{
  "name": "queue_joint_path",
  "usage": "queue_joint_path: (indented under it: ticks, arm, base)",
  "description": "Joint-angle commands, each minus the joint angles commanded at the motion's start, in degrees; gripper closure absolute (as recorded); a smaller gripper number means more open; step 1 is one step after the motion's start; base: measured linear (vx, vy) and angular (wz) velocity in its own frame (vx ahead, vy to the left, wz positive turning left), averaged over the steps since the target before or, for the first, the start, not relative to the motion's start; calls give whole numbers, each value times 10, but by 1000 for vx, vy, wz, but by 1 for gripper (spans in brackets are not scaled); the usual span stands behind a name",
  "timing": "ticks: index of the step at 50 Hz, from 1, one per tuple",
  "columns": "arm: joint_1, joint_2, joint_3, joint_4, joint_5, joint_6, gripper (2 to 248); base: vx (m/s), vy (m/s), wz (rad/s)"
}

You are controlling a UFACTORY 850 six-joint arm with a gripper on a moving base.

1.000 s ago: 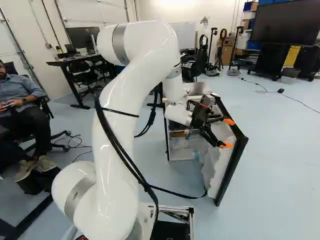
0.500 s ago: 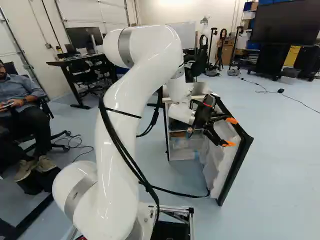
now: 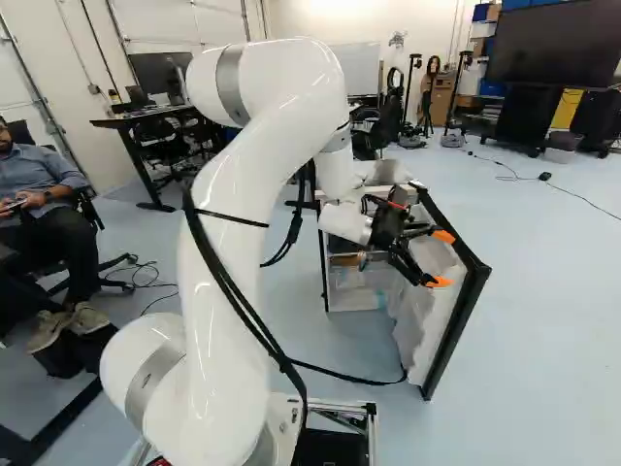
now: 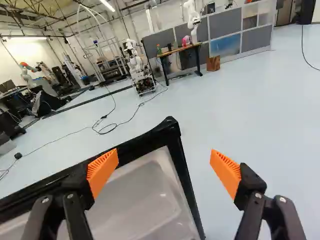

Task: Open the fridge door

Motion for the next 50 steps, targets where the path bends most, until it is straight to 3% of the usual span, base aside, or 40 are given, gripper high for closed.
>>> queue_joint_path:
  ticks: [50]
  arm:
    - [104,105,186,-90,0,0,3]
  base:
    - [0,0,0]
